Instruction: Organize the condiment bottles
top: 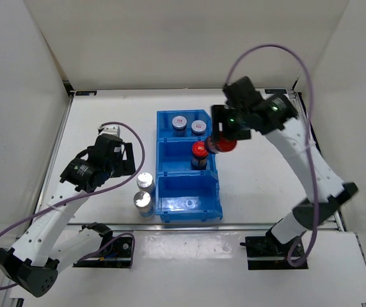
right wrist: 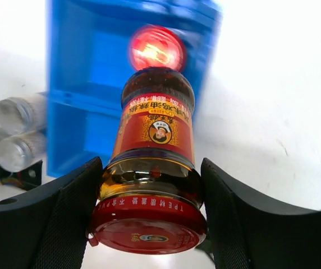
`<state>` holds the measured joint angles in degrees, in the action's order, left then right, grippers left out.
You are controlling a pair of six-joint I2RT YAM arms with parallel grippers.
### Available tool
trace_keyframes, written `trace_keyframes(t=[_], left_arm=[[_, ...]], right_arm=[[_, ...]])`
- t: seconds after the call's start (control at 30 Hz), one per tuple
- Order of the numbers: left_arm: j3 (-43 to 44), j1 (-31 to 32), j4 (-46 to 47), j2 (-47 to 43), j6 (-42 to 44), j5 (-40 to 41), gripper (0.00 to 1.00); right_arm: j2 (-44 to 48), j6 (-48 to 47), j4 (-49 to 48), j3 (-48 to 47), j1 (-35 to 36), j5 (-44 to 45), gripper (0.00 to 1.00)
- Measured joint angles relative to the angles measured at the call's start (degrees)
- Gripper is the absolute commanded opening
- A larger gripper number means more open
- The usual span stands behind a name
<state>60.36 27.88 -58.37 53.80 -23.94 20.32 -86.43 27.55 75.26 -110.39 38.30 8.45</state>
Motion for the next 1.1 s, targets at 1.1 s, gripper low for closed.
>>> trace_keyframes(t=[1.1], left_arm=[[-1.0, 0.0, -3.1, 1.0, -6.4, -15.6, 1.00]], right_arm=[[-63.3, -11.5, 4.3, -62.3, 12.0, 0.6, 0.05]])
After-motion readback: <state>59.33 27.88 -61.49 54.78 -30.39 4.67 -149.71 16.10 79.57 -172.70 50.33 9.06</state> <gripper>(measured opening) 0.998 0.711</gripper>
